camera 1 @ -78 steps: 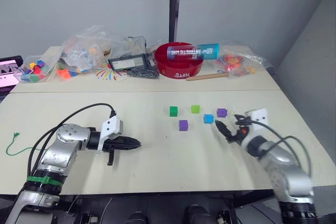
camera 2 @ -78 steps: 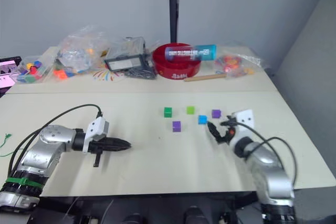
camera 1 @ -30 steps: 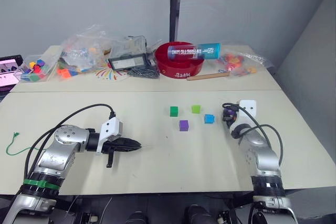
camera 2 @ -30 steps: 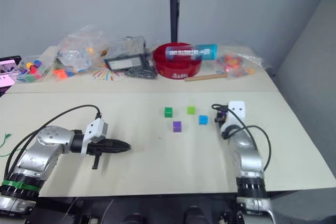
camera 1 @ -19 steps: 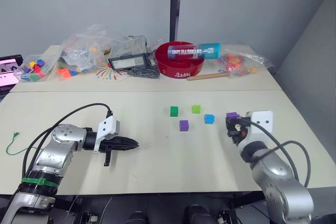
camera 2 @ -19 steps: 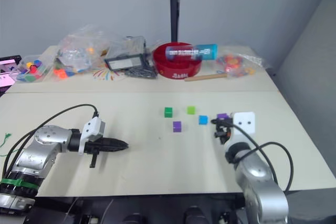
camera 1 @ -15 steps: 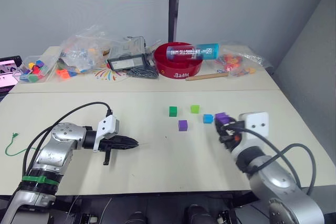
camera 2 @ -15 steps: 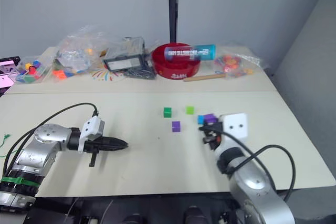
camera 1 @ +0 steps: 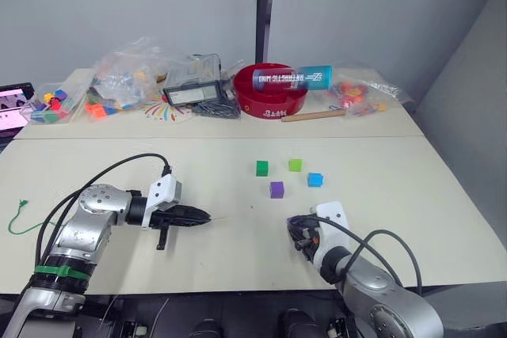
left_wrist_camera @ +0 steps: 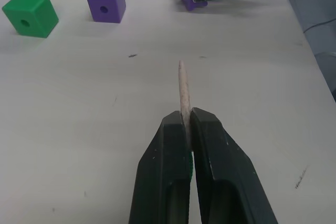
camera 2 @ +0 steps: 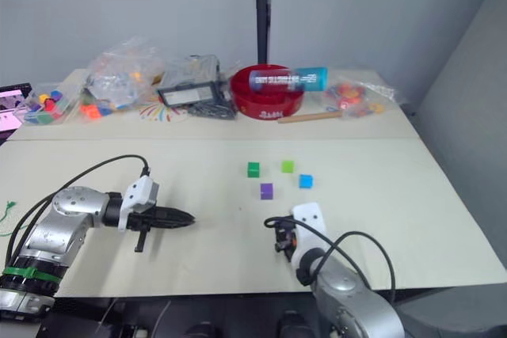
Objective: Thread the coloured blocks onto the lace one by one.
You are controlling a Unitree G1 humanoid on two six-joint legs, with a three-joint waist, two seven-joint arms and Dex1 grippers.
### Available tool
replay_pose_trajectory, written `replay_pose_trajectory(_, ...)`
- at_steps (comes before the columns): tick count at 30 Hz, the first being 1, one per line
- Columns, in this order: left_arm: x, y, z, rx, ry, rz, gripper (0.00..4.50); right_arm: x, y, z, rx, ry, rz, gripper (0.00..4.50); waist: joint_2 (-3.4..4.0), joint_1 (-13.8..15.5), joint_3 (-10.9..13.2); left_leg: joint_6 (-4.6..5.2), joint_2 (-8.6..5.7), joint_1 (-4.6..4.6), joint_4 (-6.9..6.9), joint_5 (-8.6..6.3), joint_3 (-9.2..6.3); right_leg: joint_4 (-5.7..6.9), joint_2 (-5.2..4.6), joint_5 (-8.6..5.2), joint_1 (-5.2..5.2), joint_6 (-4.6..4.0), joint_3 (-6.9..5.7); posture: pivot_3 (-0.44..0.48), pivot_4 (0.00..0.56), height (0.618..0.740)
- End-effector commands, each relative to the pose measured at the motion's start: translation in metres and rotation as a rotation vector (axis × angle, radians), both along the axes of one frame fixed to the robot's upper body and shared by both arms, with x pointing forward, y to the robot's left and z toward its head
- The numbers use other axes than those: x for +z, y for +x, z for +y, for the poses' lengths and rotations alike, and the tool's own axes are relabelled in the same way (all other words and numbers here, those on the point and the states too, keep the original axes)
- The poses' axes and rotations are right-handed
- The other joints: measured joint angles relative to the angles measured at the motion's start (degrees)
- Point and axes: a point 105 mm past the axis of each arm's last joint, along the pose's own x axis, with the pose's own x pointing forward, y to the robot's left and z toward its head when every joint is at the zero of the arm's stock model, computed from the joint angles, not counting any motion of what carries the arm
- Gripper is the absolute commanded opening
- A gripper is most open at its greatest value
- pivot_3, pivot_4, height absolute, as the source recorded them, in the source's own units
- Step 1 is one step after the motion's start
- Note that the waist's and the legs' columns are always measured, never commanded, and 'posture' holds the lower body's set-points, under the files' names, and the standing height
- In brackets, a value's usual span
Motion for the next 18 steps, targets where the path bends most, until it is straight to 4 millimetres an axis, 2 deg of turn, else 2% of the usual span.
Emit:
replay_pose_trajectory(1, 0.011, -0.002, 0.000, -0.012, -0.003, -0.032, 0.00, -0.008, -0.001, 0.003, 0.013, 0.008, 0.044, 1.14, -0.01, 0.0, 0.0, 0.00, 0.01, 0.02, 0.00, 0.00, 0.00, 0.01, 0.01, 0.00, 0.01, 0.00, 0.00, 0.000, 0.150, 0.731)
replay_pose_trajectory(3, 0.011, -0.002, -0.001, -0.012, -0.003, -0.032, 0.00, -0.005, -0.001, 0.006, 0.022, 0.043, 0.037, 1.14, -0.03, 0.0, 0.0, 0.00, 0.01, 0.02, 0.00, 0.00, 0.00, 0.02, 0.01, 0.00, 0.01, 0.00, 0.00, 0.000, 0.150, 0.731)
replay_pose_trajectory(5, 0.012, -0.003, -0.001, -0.011, -0.004, -0.031, 0.00, 0.001, -0.001, 0.006, 0.020, 0.059, 0.011, 2.18, -0.03, 0.0, 0.0, 0.00, 0.01, 0.02, 0.00, 0.00, 0.00, 0.02, 0.01, 0.00, 0.01, 0.00, 0.00, 0.000, 0.150, 0.731)
replay_pose_trajectory(10, 0.012, -0.005, -0.001, -0.003, -0.005, -0.026, 0.00, 0.021, -0.002, -0.002, 0.057, 0.056, -0.077, 3.87, -0.02, 0.2, 0.0, 0.00, -0.01, -0.04, 0.00, 0.00, 0.00, -0.01, -0.01, 0.00, -0.03, 0.00, 0.00, 0.000, 0.150, 0.731)
replay_pose_trajectory(12, 0.012, -0.006, 0.000, 0.004, -0.008, -0.022, 0.00, 0.036, -0.004, -0.010, 0.128, 0.016, -0.136, 4.46, -0.02, 0.2, 0.0, 0.00, -0.02, -0.06, 0.00, 0.00, 0.00, -0.03, -0.02, 0.00, -0.02, 0.00, 0.00, 0.000, 0.150, 0.731)
replay_pose_trajectory(15, 0.012, -0.008, 0.003, 0.018, -0.008, -0.017, 0.00, 0.053, -0.010, -0.013, 0.306, -0.050, -0.189, 4.46, -0.02, 0.2, 0.0, 0.00, -0.02, -0.06, 0.00, 0.00, -0.01, -0.06, -0.03, -0.01, 0.00, 0.02, -0.02, 0.000, 0.150, 0.731)
replay_pose_trajectory(18, 0.012, -0.010, 0.004, 0.024, -0.008, -0.015, 0.00, 0.061, -0.014, -0.018, 0.486, -0.092, -0.194, 4.46, -0.04, 0.2, 0.0, 0.00, -0.01, -0.04, 0.00, 0.00, -0.02, -0.07, -0.01, -0.01, 0.01, 0.01, -0.04, 0.000, 0.150, 0.731)
